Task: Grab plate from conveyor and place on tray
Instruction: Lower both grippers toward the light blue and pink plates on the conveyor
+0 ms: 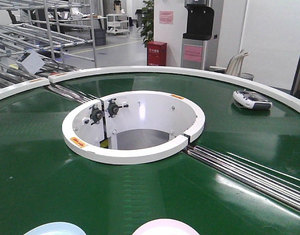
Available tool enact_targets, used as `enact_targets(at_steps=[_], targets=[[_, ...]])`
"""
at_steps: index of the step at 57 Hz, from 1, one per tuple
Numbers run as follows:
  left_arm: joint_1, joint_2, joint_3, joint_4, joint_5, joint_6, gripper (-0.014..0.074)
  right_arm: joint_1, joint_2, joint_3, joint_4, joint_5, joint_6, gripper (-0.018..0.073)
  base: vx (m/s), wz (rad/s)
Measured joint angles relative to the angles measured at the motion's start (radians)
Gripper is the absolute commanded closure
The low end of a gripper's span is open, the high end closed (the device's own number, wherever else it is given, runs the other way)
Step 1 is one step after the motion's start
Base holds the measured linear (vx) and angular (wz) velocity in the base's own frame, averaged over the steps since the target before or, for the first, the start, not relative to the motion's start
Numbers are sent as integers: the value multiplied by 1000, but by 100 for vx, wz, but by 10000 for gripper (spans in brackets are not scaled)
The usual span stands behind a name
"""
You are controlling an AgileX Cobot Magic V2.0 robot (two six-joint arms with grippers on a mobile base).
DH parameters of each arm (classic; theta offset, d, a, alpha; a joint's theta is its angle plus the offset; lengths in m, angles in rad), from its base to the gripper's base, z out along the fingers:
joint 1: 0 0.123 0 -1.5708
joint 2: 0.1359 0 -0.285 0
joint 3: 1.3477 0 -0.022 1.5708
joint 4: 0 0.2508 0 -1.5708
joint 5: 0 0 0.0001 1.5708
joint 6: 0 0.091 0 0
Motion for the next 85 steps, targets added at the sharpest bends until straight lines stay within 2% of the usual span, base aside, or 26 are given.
enact_targets(at_steps=[30, 37, 41, 46, 51, 57, 64, 68, 76, 85], targets=[[0, 0, 0, 0, 0, 0, 594, 0, 0, 0, 0, 1, 0, 568, 0, 0], [0, 0, 1, 1, -7, 0, 594, 0, 0, 0, 0, -68, 0, 568, 0, 0], [0, 0, 2, 2, -57, -1, 594, 0, 0, 0, 8, -153, 4, 568, 0, 0], [0, 0, -5, 3, -181, -30, 594, 0, 0, -36, 30, -200, 4, 568, 0, 0], [0, 0, -103, 3, -209, -50, 594, 0, 6, -169, 42, -167, 0, 568, 0, 0], [0, 60, -339, 3, -188, -22, 594, 0, 85, -415, 45, -104, -19, 568, 0, 0], [0, 270, -689, 4, -97, 52, 594, 0, 254, -716, 27, -8, -64, 568, 0, 0], [0, 404, -825, 4, -16, 60, 594, 0, 380, -848, 14, 52, -92, 568, 0, 0], [0, 651, -972, 4, 152, 68, 594, 0, 602, -956, 13, 118, -119, 568, 0, 0], [0, 795, -986, 4, 208, 68, 590, 0, 732, -958, 19, 167, -121, 564, 0, 0]])
